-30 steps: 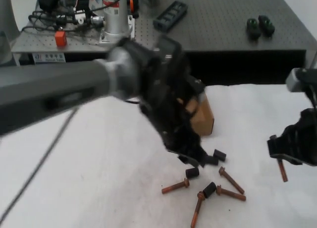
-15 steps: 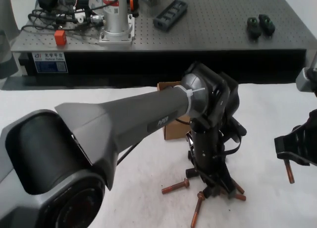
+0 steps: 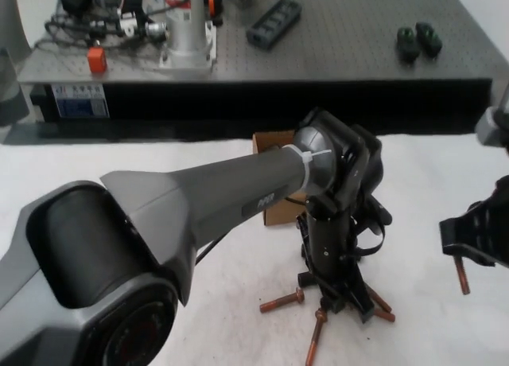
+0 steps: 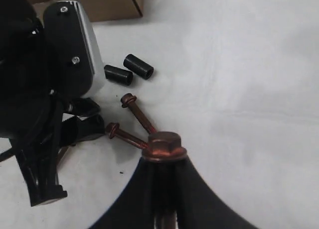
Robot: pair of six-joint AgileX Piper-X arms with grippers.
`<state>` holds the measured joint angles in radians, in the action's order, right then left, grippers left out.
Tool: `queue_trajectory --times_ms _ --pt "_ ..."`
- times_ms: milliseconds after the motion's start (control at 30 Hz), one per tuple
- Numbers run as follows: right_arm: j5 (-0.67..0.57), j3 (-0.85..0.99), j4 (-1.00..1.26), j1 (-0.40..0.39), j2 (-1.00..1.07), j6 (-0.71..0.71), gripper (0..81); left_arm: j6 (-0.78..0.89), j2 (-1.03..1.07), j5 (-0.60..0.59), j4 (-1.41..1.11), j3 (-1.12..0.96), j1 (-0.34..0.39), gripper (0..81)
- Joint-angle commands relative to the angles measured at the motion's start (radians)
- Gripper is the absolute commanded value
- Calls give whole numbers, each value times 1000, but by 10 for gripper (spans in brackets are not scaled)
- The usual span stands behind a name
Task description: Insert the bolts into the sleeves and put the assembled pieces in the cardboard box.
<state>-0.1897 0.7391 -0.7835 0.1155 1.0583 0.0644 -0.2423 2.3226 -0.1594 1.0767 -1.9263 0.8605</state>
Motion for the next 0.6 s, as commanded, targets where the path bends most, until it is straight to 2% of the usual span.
queue_trajectory --times_ms 0,67,267,433,567 --pt "-7 8 15 1 -3 -1 1 2 17 -1 28 -4 3 29" --pt "-7 8 29 1 -3 -1 1 2 17 -1 29 -4 3 1" --pt "-31 8 101 1 -9 -28 1 17 -29 -1 21 -14 1 7" --pt "-117 8 216 1 -19 -99 1 90 -168 29 -38 -7 -24 7" --pt "-173 8 342 1 -43 -171 1 162 -314 29 -137 86 -64 7"
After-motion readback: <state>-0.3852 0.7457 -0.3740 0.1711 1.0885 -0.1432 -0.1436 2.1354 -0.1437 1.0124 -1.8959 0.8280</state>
